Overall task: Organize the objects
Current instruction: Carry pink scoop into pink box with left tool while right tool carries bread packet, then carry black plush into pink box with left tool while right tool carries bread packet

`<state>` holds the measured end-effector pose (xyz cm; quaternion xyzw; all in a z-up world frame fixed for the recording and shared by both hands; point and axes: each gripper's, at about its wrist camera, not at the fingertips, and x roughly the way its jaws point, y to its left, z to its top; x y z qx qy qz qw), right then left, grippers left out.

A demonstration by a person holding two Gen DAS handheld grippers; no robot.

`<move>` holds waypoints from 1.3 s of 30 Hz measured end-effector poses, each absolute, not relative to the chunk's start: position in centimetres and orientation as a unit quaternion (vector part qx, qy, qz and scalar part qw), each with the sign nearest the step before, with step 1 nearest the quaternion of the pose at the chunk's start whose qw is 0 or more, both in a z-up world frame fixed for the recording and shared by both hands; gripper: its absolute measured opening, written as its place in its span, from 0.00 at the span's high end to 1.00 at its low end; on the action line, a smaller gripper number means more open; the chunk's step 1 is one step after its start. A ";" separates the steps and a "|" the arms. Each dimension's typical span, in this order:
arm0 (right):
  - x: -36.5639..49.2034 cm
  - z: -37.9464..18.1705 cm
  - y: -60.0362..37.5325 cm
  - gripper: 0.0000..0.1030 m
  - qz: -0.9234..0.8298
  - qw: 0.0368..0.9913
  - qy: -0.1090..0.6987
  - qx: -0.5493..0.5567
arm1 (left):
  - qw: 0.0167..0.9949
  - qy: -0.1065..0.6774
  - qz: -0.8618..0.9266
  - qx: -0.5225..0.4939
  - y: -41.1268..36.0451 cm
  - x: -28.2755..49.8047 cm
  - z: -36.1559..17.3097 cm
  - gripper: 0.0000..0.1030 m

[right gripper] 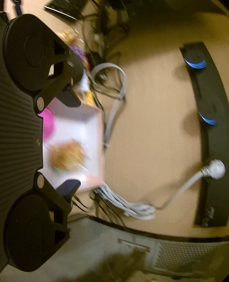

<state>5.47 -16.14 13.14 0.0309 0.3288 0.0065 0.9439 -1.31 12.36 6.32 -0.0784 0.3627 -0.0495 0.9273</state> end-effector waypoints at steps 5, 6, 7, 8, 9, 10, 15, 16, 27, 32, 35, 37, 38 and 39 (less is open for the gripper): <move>1.0 10.4 -13.2 0.06 0.008 0.931 0.365 -0.010 | 0.941 0.323 -0.097 -0.023 11.3 2.0 8.1 0.32; 0.2 10.2 -12.9 0.06 0.007 0.929 0.370 -0.011 | 0.944 0.311 -0.109 0.003 10.8 2.9 8.6 0.32; -0.6 9.9 -12.8 0.05 0.004 0.927 0.375 -0.010 | 0.946 0.299 -0.121 0.032 10.1 3.7 9.0 0.32; -1.4 9.8 -12.7 0.03 0.001 0.925 0.380 -0.007 | 0.947 0.286 -0.133 0.069 9.3 4.9 9.5 0.31; -2.0 9.9 -12.9 0.03 -0.003 0.924 0.383 -0.004 | 0.945 0.276 -0.142 0.104 8.7 6.0 9.9 0.31; -2.6 9.9 -12.9 0.02 -0.007 0.922 0.387 -0.001 | 0.942 0.268 -0.149 0.137 8.0 7.0 10.2 0.31; -4.5 9.3 -12.8 0.00 -0.038 0.914 0.404 -0.011 | 0.906 0.288 -0.206 0.231 5.9 12.7 9.3 0.31; -4.9 9.2 -12.7 0.00 -0.044 0.912 0.409 -0.012 | 0.899 0.303 -0.214 0.231 5.7 13.8 8.8 0.31; -7.1 8.2 -12.4 0.00 -0.079 0.895 0.437 -0.029 | 0.899 0.364 -0.222 0.100 6.7 17.7 6.6 0.37; -5.7 7.9 -11.4 0.00 -0.059 0.896 0.440 -0.027 | 0.908 0.366 -0.199 0.033 9.2 14.8 7.9 0.40; -4.5 7.8 -9.7 0.00 -0.031 0.899 0.435 -0.038 | 0.913 0.360 -0.186 -0.046 11.9 11.7 8.7 0.40; -3.6 7.7 -8.3 0.00 -0.007 0.901 0.430 -0.050 | 0.914 0.356 -0.169 -0.095 14.0 9.0 9.1 0.40; -3.2 7.7 -7.6 0.00 0.004 0.902 0.427 -0.055 | 0.915 0.355 -0.156 -0.116 15.0 7.8 9.1 0.40; -2.7 7.7 -6.8 0.00 0.014 0.904 0.423 -0.062 | 0.914 0.355 -0.143 -0.133 15.9 6.7 9.1 0.40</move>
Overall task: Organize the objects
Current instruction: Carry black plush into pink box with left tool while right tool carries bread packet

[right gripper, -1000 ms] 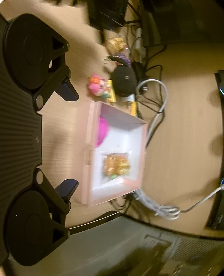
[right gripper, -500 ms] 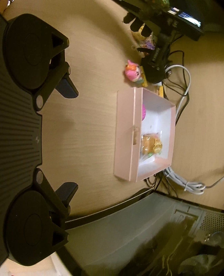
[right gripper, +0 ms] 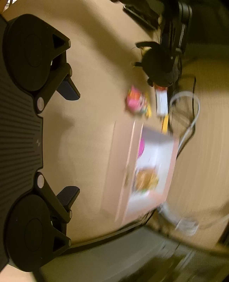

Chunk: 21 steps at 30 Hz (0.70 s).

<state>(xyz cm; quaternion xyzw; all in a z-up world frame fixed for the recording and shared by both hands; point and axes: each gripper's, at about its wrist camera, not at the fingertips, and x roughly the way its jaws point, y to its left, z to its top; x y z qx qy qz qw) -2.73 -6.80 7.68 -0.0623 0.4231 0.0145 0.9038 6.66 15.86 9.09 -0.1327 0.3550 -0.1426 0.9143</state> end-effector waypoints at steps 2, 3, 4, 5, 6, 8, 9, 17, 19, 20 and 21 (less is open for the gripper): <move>-1.9 7.7 -5.2 0.00 0.036 0.909 0.408 -0.076 | 0.912 0.357 -0.110 -0.169 18.0 4.4 8.8 0.40; -1.5 7.7 -4.4 0.00 0.044 0.912 0.400 -0.082 | 0.911 0.358 -0.095 -0.183 19.0 3.5 8.8 0.40; -1.1 7.7 -3.6 0.00 0.055 0.915 0.390 -0.085 | 0.910 0.357 -0.077 -0.195 20.1 2.5 8.7 0.40; -0.6 7.8 -2.9 0.00 0.068 0.917 0.383 -0.086 | 0.910 0.356 -0.062 -0.203 21.2 1.6 8.8 0.40; 0.0 7.9 -2.0 0.00 0.087 0.918 0.378 -0.085 | 0.911 0.354 -0.048 -0.207 22.1 0.7 8.8 0.40; 1.6 8.0 -0.1 0.00 0.133 0.913 0.377 -0.086 | 0.911 0.350 -0.022 -0.217 24.0 -1.0 8.8 0.40; 2.4 8.1 0.9 0.00 0.148 0.911 0.375 -0.089 | 0.910 0.349 -0.013 -0.224 24.9 -1.8 8.8 0.40; 11.7 7.5 10.7 0.00 0.192 0.905 0.356 -0.130 | 0.897 0.356 0.026 -0.259 29.7 -5.9 8.1 0.40; 13.8 6.9 12.9 0.00 0.190 0.902 0.356 -0.150 | 0.895 0.359 0.026 -0.265 30.2 -6.3 7.9 0.40; 14.7 6.5 13.7 0.00 0.187 0.902 0.355 -0.161 | 0.894 0.361 0.025 -0.267 30.5 -6.4 7.7 0.40; 15.6 6.1 14.7 0.00 0.184 0.901 0.355 -0.170 | 0.893 0.361 0.022 -0.267 30.7 -6.6 7.6 0.40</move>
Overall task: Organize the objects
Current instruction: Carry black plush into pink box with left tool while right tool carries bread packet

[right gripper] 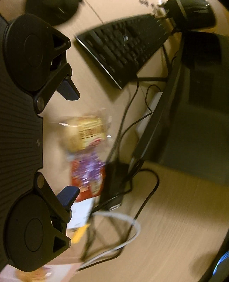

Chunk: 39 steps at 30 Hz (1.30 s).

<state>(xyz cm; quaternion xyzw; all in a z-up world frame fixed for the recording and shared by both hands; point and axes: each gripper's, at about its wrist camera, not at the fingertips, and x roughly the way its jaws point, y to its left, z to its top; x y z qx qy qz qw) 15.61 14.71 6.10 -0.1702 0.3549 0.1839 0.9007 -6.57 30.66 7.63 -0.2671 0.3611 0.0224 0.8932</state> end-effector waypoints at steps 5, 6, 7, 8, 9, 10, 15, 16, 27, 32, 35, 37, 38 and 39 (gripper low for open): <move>17.5 3.9 17.1 0.35 0.164 0.888 0.382 -0.195 | 0.897 0.363 0.012 -0.252 30.6 -6.8 7.5 0.40; 17.5 3.7 17.1 0.43 0.163 0.885 0.392 -0.193 | 0.898 0.364 0.008 -0.248 30.5 -6.9 7.6 0.40; 17.2 3.7 17.0 0.49 0.162 0.883 0.398 -0.189 | 0.899 0.365 0.003 -0.244 30.4 -6.8 7.6 0.40; 16.7 4.1 16.7 0.49 0.163 0.883 0.399 -0.185 | 0.899 0.365 -0.001 -0.239 30.3 -6.7 7.7 0.40; 15.7 4.6 16.2 0.49 0.171 0.883 0.399 -0.178 | 0.900 0.366 -0.004 -0.236 30.2 -6.5 7.8 0.40; 14.9 5.0 15.8 0.49 0.178 0.884 0.397 -0.173 | 0.901 0.367 -0.007 -0.233 30.0 -6.3 7.9 0.40; 8.9 7.9 11.3 0.49 0.191 0.890 0.387 -0.144 | 0.898 0.383 -0.042 -0.213 27.3 -4.7 8.1 0.40; 7.8 8.2 10.0 0.49 0.188 0.891 0.389 -0.137 | 0.896 0.388 -0.053 -0.209 26.4 -4.4 8.1 0.40; -1.7 8.1 -2.6 0.49 0.094 0.893 0.430 -0.094 | 0.875 0.420 -0.175 -0.164 15.8 -2.8 8.2 0.40; -5.3 9.1 -8.0 0.49 0.054 0.902 0.423 -0.071 | 0.865 0.428 -0.217 -0.145 11.5 -1.3 8.9 0.40; -6.9 9.2 -10.9 0.49 0.027 0.907 0.417 -0.056 | 0.866 0.408 -0.250 -0.144 8.7 -0.2 11.0 0.40; -7.6 8.9 -13.0 0.49 0.009 0.906 0.421 -0.033 | 0.868 0.396 -0.259 -0.147 7.2 0.9 12.7 0.40; -8.1 8.9 -13.8 0.49 0.001 0.907 0.420 -0.024 | 0.869 0.389 -0.267 -0.147 6.4 1.7 13.7 0.40; -8.6 8.9 -14.6 0.49 -0.008 0.910 0.414 -0.020 | 0.871 0.380 -0.274 -0.145 5.6 2.5 14.7 0.40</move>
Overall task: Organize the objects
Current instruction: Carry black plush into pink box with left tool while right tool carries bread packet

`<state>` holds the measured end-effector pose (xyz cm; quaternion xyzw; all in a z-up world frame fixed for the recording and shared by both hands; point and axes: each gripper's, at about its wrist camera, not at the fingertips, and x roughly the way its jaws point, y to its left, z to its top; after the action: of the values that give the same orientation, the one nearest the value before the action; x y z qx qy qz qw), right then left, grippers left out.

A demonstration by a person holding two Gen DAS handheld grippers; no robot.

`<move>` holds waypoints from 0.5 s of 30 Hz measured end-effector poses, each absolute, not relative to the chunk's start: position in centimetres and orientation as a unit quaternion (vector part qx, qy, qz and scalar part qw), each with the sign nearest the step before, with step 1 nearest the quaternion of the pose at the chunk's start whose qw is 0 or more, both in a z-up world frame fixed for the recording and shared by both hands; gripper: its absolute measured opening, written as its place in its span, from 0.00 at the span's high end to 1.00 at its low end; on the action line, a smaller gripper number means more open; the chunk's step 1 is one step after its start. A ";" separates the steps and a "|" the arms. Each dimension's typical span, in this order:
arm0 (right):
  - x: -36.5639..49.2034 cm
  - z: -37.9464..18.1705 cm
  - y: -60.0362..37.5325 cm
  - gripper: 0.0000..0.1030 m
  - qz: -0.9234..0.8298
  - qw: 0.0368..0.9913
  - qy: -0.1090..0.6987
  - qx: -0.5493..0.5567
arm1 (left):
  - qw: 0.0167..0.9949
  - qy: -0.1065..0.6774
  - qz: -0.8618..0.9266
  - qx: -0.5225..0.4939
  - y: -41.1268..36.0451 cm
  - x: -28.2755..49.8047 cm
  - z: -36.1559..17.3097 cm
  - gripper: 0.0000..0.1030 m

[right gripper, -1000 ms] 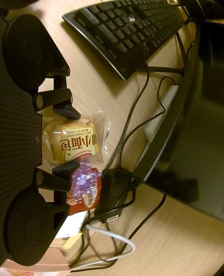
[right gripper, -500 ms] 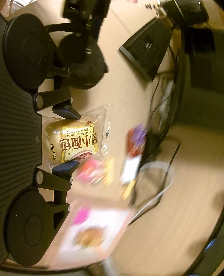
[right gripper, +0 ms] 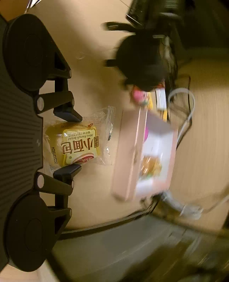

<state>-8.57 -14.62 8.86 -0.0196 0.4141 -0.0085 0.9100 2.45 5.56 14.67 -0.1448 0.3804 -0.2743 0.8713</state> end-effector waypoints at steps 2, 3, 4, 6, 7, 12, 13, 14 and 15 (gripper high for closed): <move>-9.3 8.9 -15.9 0.49 -0.026 0.915 0.404 -0.011 | 0.880 0.362 -0.274 -0.138 3.9 4.1 16.5 0.40; -9.6 8.9 -16.5 0.49 -0.034 0.916 0.400 -0.002 | 0.885 0.354 -0.269 -0.138 3.2 5.0 17.2 0.40; -9.8 9.0 -17.1 0.49 -0.040 0.917 0.397 0.007 | 0.889 0.347 -0.264 -0.140 2.9 5.6 17.9 0.40; -10.2 9.0 -17.8 0.49 -0.048 0.920 0.389 0.018 | 0.895 0.331 -0.257 -0.151 2.2 7.4 19.2 0.40; -10.7 9.0 -18.2 0.49 -0.050 0.921 0.386 0.023 | 0.899 0.322 -0.254 -0.153 1.7 8.2 19.8 0.40; -10.7 8.3 -19.0 0.49 -0.045 0.919 0.389 0.040 | 0.917 0.285 -0.237 -0.148 -0.8 12.6 21.4 0.38; -10.7 8.2 -18.9 0.49 -0.044 0.919 0.390 0.040 | 0.917 0.281 -0.239 -0.151 -1.3 13.6 21.1 0.37; -10.8 8.1 -18.8 0.49 -0.044 0.919 0.391 0.040 | 0.920 0.277 -0.237 -0.145 -2.0 14.5 20.4 0.36; -11.0 7.9 -18.9 0.49 -0.043 0.918 0.392 0.041 | 0.923 0.280 -0.232 -0.125 -3.0 15.4 19.5 0.35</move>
<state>-10.97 -18.86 7.95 0.0415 0.3919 -0.0430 0.9181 15.44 -3.01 19.51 -0.1250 0.2802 -0.2317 0.9232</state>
